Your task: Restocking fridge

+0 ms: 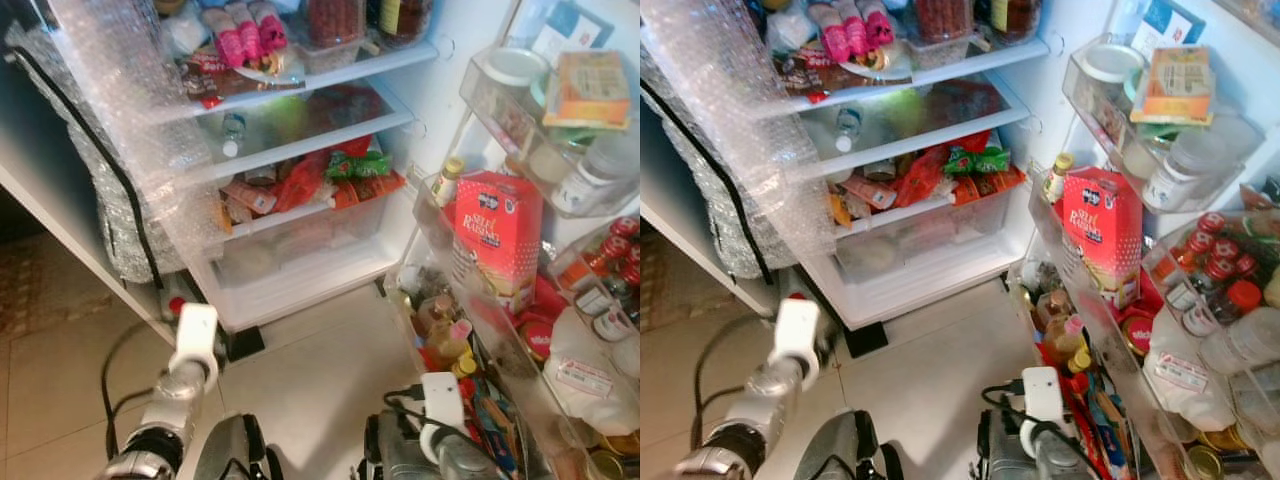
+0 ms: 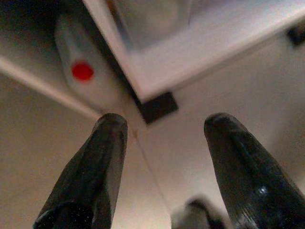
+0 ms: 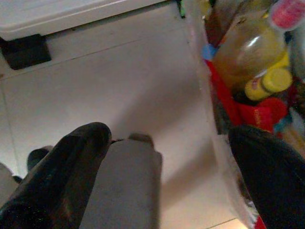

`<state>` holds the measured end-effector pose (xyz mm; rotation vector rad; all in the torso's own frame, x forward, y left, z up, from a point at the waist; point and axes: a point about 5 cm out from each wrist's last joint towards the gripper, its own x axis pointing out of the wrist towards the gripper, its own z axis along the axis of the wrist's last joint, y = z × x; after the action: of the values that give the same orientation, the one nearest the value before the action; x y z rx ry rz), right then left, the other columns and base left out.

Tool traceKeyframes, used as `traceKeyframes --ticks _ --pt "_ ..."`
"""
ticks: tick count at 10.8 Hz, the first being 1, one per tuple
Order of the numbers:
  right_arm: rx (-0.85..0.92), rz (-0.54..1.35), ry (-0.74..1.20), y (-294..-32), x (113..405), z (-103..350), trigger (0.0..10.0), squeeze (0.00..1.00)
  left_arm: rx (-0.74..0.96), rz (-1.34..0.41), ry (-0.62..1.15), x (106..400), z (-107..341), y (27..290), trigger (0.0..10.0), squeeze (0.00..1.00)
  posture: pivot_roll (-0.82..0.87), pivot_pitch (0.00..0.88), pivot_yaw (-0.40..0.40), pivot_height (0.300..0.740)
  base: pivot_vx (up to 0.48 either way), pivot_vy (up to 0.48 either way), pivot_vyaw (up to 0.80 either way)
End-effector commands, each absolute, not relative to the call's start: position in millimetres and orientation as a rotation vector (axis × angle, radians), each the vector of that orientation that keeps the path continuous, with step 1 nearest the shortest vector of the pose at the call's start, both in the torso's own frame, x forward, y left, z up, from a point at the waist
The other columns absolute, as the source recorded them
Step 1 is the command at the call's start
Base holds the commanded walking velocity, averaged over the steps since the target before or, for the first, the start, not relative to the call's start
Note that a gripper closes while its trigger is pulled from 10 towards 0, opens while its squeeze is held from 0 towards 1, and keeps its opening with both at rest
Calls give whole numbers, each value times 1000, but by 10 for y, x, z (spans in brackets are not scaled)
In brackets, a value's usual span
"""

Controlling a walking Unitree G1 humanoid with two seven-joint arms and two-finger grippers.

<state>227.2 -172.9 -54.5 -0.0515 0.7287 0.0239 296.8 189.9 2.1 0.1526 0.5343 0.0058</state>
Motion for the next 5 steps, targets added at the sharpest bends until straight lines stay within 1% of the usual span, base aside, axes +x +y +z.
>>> traceKeyframes --ticks 1,3,5 --pt "-42 16 752 -1727 2226 -581 10000 0 200 0 653 2786 -179 1946 10000 0 -195 164 -7 647 0 0 0" --pt "-49 6 753 -1736 2230 -579 10000 0 187 4 713 2652 -298 1980 10000 0 -197 165 -9 647 0 0 0" --pt "-43 -2 754 -1735 2230 -580 10000 0 237 -10 783 2461 -438 2040 10000 0 -194 170 -9 647 0 0 0"
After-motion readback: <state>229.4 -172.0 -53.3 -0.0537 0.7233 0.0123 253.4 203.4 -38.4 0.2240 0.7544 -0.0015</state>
